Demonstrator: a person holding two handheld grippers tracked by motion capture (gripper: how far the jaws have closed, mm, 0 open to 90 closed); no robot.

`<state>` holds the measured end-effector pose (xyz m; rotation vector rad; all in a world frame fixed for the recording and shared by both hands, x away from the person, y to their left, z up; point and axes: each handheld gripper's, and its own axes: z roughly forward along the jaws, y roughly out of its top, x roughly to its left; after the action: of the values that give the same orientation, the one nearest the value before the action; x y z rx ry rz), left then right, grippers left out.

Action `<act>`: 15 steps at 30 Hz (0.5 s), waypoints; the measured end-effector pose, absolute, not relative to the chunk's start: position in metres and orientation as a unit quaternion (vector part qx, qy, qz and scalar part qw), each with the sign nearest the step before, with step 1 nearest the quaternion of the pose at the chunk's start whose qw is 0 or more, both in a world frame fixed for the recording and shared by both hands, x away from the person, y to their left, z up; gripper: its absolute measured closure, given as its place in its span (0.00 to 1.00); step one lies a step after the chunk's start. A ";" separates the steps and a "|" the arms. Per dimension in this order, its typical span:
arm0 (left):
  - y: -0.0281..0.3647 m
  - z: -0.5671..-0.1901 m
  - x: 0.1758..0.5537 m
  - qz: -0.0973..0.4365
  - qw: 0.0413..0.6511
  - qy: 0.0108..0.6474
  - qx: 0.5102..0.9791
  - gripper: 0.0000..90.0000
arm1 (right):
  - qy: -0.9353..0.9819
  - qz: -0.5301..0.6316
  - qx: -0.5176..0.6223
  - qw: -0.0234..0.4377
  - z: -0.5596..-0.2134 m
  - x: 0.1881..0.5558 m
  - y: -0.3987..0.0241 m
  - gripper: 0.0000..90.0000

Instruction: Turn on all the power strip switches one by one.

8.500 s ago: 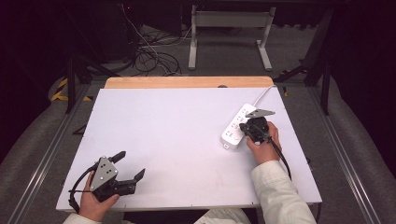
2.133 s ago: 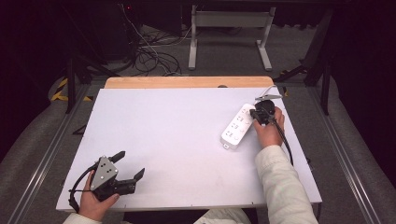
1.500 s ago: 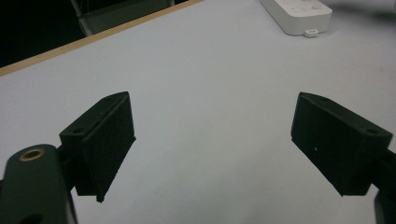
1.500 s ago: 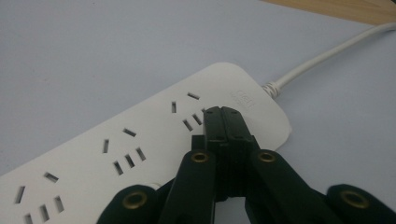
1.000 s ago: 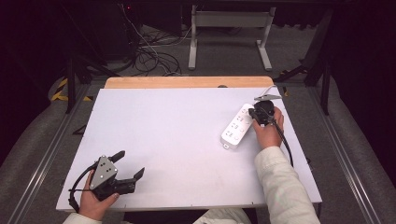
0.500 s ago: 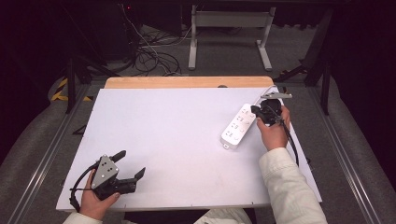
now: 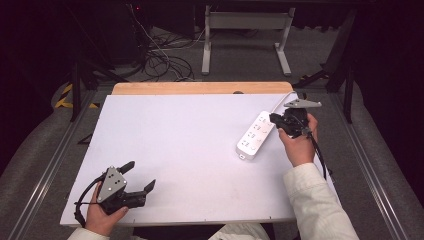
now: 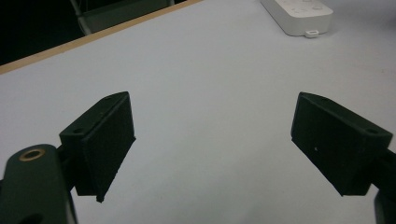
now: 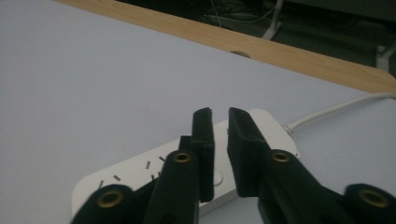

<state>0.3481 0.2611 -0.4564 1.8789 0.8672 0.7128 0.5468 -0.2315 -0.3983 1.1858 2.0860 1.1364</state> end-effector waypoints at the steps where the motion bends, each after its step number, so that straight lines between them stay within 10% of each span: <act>1: 0.261 -0.456 0.348 0.289 0.459 0.352 0.762 0.15 | 0.765 0.418 0.427 0.242 -0.396 0.544 -0.232 0.82; 15: 0.260 -0.456 0.348 0.289 0.459 0.353 0.762 0.15 | 0.774 0.471 0.356 0.229 -0.383 0.481 -0.233 0.41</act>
<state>0.3476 0.2603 -0.4562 1.8764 0.8693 0.7122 0.4807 -0.2333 -0.3827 0.9791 2.1310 1.2981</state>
